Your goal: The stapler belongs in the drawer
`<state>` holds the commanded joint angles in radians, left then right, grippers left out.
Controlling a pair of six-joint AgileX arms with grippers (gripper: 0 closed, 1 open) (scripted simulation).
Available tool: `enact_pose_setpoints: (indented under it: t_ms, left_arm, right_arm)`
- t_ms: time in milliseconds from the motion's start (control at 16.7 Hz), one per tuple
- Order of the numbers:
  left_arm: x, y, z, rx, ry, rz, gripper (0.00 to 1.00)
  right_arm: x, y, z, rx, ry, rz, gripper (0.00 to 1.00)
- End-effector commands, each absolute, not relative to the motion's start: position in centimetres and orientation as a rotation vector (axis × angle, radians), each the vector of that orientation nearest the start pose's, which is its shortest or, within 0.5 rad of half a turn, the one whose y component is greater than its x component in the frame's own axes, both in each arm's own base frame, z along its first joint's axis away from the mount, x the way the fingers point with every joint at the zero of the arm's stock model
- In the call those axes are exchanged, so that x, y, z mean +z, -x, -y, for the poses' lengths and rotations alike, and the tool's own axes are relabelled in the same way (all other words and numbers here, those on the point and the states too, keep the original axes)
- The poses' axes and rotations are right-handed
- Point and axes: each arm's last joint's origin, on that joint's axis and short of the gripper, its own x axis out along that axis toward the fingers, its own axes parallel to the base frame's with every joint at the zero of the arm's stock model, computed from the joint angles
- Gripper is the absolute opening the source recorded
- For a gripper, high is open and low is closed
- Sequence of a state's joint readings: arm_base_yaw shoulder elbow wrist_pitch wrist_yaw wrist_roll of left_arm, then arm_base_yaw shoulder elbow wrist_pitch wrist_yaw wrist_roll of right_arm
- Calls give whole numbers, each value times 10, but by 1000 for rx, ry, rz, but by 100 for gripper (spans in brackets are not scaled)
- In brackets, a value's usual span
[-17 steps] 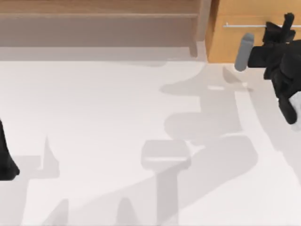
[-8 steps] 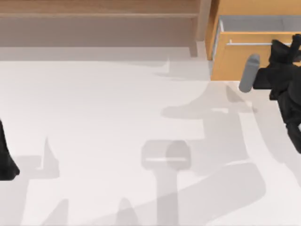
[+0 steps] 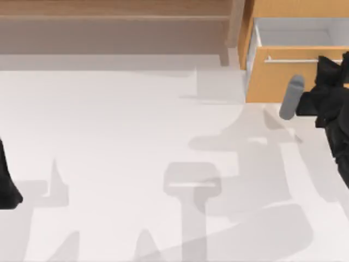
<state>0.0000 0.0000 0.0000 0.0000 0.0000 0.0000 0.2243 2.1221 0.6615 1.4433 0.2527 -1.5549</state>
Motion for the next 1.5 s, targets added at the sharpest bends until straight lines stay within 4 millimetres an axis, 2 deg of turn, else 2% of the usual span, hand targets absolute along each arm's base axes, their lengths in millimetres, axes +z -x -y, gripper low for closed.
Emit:
enact_pose_setpoints:
  t_ms: [120, 240, 600, 1020, 1260, 1500]
  left_arm:
    - [160, -106, 1, 0, 0, 0, 100]
    - [160, -106, 1, 0, 0, 0, 100]
    - [160, -106, 1, 0, 0, 0, 100]
    - [160, -106, 1, 0, 0, 0, 100]
    - [160, -106, 1, 0, 0, 0, 100]
    - [160, -106, 1, 0, 0, 0, 100]
  right_arm:
    - [84, -320, -71, 12, 1576, -23, 0]
    - [86, -307, -71, 4, 1572, -16, 0]
    - [87, -301, -72, -2, 1569, -10, 0]
    - [86, -245, -71, 3, 1569, -16, 0]
    - [87, -243, -72, 1, 1570, -14, 0]
    - [87, -243, -72, 1, 1570, -14, 30]
